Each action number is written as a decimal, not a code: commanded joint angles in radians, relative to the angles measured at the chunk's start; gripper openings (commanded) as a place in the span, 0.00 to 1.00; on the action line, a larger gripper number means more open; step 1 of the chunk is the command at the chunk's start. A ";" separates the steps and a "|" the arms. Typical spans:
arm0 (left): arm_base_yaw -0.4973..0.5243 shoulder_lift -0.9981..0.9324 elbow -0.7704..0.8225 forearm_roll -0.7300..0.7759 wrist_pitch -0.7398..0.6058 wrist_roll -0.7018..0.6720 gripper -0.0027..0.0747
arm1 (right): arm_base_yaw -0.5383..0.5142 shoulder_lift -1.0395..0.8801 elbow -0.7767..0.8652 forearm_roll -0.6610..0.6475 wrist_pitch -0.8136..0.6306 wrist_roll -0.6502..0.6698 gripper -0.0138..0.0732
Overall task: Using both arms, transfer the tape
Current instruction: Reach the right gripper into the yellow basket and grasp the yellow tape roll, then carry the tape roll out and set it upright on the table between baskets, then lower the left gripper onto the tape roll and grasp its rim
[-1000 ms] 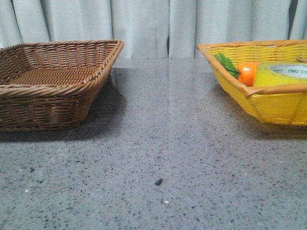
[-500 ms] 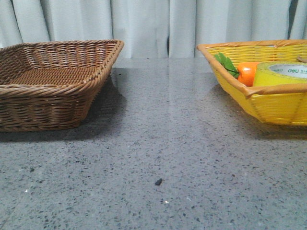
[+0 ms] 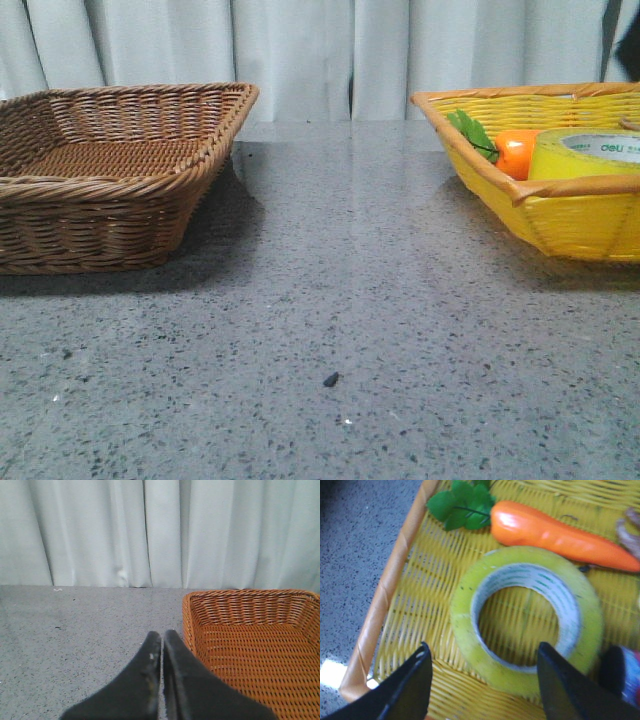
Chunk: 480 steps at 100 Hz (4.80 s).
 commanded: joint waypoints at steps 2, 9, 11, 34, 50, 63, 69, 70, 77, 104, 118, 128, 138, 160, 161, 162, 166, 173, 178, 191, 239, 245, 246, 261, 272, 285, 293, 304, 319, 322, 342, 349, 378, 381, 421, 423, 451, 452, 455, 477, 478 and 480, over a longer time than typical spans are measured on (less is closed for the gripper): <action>0.000 0.012 -0.037 -0.007 -0.073 -0.008 0.01 | 0.006 0.073 -0.080 0.010 -0.013 -0.009 0.60; 0.000 0.012 -0.037 -0.007 -0.073 -0.008 0.01 | 0.006 0.134 -0.118 0.026 0.029 -0.009 0.60; 0.000 0.012 -0.037 -0.007 -0.073 -0.008 0.01 | 0.006 0.150 -0.125 0.028 0.037 -0.009 0.60; 0.000 0.012 -0.037 -0.007 -0.073 -0.008 0.01 | 0.007 0.274 -0.197 0.041 0.070 -0.009 0.60; 0.000 0.012 -0.037 -0.007 -0.073 -0.008 0.01 | 0.007 0.320 -0.197 0.041 0.064 -0.009 0.60; 0.000 0.012 -0.037 -0.007 -0.075 -0.008 0.01 | 0.007 0.350 -0.197 0.041 0.064 -0.009 0.60; 0.000 0.012 -0.037 -0.007 -0.075 -0.008 0.01 | 0.007 0.359 -0.197 0.041 0.064 -0.009 0.60; 0.000 0.012 -0.037 -0.007 -0.075 -0.008 0.01 | 0.007 0.360 -0.197 0.041 0.064 -0.009 0.60; 0.000 0.012 -0.037 -0.007 -0.075 -0.008 0.01 | 0.007 0.369 -0.197 0.041 0.064 -0.009 0.60; 0.000 0.012 -0.037 -0.007 -0.075 -0.008 0.01 | 0.007 0.377 -0.197 0.041 0.069 -0.009 0.46; 0.000 0.012 -0.037 -0.007 -0.075 -0.008 0.01 | 0.007 0.377 -0.197 0.041 0.074 -0.009 0.24; 0.000 0.012 -0.037 -0.007 -0.075 -0.008 0.01 | 0.007 0.377 -0.197 0.041 0.074 -0.009 0.14; 0.000 0.012 -0.037 -0.007 -0.075 -0.008 0.01 | 0.007 0.377 -0.197 0.041 0.074 -0.009 0.12; 0.000 0.012 -0.037 -0.007 -0.077 -0.008 0.01 | 0.007 0.377 -0.204 0.041 0.085 -0.009 0.12; 0.000 0.012 -0.037 -0.007 -0.077 -0.008 0.01 | 0.007 0.377 -0.208 0.041 0.088 -0.009 0.12; 0.000 0.012 -0.037 -0.007 -0.077 -0.008 0.01 | 0.007 0.377 -0.209 0.041 0.093 -0.009 0.12; 0.000 0.012 -0.037 -0.007 -0.077 -0.008 0.01 | 0.007 0.377 -0.220 0.041 0.103 -0.009 0.12; 0.000 0.012 -0.037 -0.007 -0.077 -0.008 0.01 | 0.007 0.377 -0.250 0.037 0.133 -0.009 0.12; 0.000 0.012 -0.037 -0.007 -0.077 -0.008 0.01 | 0.007 0.377 -0.279 0.036 0.166 -0.009 0.12; 0.000 0.012 -0.037 -0.007 -0.077 -0.008 0.01 | 0.010 0.377 -0.378 0.036 0.248 -0.009 0.12; 0.000 0.012 -0.037 -0.011 -0.077 -0.008 0.01 | 0.292 0.381 -0.639 0.036 0.399 -0.009 0.11; 0.000 0.012 -0.037 -0.016 -0.077 -0.008 0.01 | 0.339 0.393 -0.639 0.041 0.386 -0.009 0.12; 0.000 0.012 -0.037 -0.016 -0.077 -0.008 0.01 | 0.344 0.395 -0.639 0.042 0.383 -0.009 0.12; 0.000 0.012 -0.037 -0.016 -0.077 -0.008 0.01 | 0.437 0.444 -0.639 0.051 0.357 -0.009 0.12; 0.000 0.012 -0.037 -0.016 -0.077 -0.008 0.01 | 0.477 0.492 -0.639 0.051 0.338 -0.009 0.12; 0.000 0.012 -0.037 -0.016 -0.077 -0.008 0.01 | 0.486 0.548 -0.639 0.051 0.336 -0.009 0.12; 0.000 0.012 -0.037 -0.016 -0.077 -0.008 0.01 | 0.486 0.573 -0.639 0.051 0.336 -0.009 0.12; 0.000 0.012 -0.037 -0.016 -0.077 -0.008 0.01 | 0.486 0.600 -0.639 0.049 0.336 -0.009 0.12; 0.000 0.012 -0.037 -0.016 -0.077 -0.008 0.01 | 0.486 0.615 -0.639 0.049 0.334 -0.009 0.20; 0.000 0.012 -0.037 -0.016 -0.077 -0.008 0.01 | 0.486 0.615 -0.639 0.049 0.334 -0.009 0.22; 0.000 0.012 -0.037 -0.016 -0.077 -0.008 0.01 | 0.486 0.615 -0.639 0.049 0.343 -0.009 0.33; 0.000 0.012 -0.037 -0.016 -0.078 -0.008 0.05 | 0.486 0.615 -0.639 0.049 0.345 -0.009 0.34; -0.019 0.012 -0.037 -0.022 -0.104 -0.008 0.45 | 0.486 0.604 -0.639 0.049 0.345 -0.009 0.34; -0.028 0.012 -0.039 -0.022 -0.104 -0.008 0.46 | 0.486 0.600 -0.639 0.049 0.345 -0.009 0.34; -0.265 0.025 -0.101 -0.022 -0.096 -0.008 0.47 | 0.486 0.581 -0.639 0.049 0.351 -0.009 0.46; -0.280 0.031 -0.108 -0.022 -0.096 -0.008 0.47 | 0.486 0.576 -0.640 0.049 0.351 -0.009 0.46; -0.530 0.189 -0.229 -0.022 -0.070 -0.008 0.47 | 0.486 0.433 -0.644 0.042 0.366 0.061 0.40; -0.543 0.195 -0.236 -0.022 -0.070 -0.008 0.47 | 0.486 0.428 -0.644 0.040 0.366 0.063 0.38; -0.571 0.222 -0.246 -0.022 -0.070 -0.008 0.47 | 0.486 0.409 -0.644 0.035 0.366 0.063 0.34; -0.771 0.414 -0.315 -0.022 -0.070 -0.008 0.54 | 0.486 0.248 -0.644 -0.001 0.403 0.093 0.08; -0.782 0.426 -0.320 -0.022 -0.070 -0.008 0.55 | 0.486 0.243 -0.644 -0.006 0.403 0.100 0.08; -0.799 0.438 -0.328 -0.022 -0.070 -0.008 0.57 | 0.486 0.228 -0.644 -0.015 0.405 0.104 0.08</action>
